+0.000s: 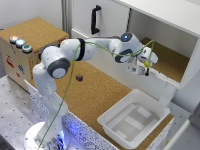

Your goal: Place the yellow object inside the right cabinet

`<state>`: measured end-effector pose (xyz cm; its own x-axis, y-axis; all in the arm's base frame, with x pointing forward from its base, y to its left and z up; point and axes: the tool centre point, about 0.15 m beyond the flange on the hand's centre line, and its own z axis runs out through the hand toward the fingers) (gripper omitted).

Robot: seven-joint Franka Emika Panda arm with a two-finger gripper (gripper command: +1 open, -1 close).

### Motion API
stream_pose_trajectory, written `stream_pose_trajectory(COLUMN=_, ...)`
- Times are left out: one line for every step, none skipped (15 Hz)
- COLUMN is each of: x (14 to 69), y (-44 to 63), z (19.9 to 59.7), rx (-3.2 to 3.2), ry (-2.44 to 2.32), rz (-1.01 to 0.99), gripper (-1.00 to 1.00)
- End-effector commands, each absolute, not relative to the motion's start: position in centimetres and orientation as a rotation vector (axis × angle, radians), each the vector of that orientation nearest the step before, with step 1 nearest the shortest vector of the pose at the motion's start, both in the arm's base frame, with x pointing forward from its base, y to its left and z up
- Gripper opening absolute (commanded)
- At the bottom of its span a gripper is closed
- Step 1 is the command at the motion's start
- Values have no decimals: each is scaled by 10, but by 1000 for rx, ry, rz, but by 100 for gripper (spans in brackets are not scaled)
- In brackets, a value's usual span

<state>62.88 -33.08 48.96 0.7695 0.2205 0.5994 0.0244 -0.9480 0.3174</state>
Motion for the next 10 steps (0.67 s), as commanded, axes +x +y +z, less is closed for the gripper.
stream_pose_trajectory(x=686, y=-380, z=480, rx=2886, ry=427, rz=982, gripper=-100)
stream_pose_trajectory(x=686, y=-380, z=478, rx=2895, ry=432, rz=986, gripper=-100)
stream_pose_trajectory(x=686, y=-379, z=477, rx=2910, ry=430, rz=994, gripper=-100)
stream_pose_trajectory(x=686, y=-377, z=476, rx=2918, ry=430, rz=1001, gripper=-100)
stream_pose_trajectory(x=691, y=-374, z=474, rx=2923, ry=434, rz=1000, gripper=-100)
stream_pose_trajectory(x=695, y=-370, z=475, rx=2929, ry=430, rz=1007, gripper=-100)
stream_pose_trajectory(x=697, y=-364, z=476, rx=2929, ry=432, rz=1018, gripper=-100)
stream_pose_trajectory(x=699, y=-357, z=477, rx=2931, ry=433, rz=1022, gripper=-100)
stream_pose_trajectory(x=702, y=-352, z=478, rx=2942, ry=433, rz=1022, gripper=-100)
stream_pose_trajectory(x=705, y=-343, z=478, rx=2944, ry=429, rz=1015, gripper=-100)
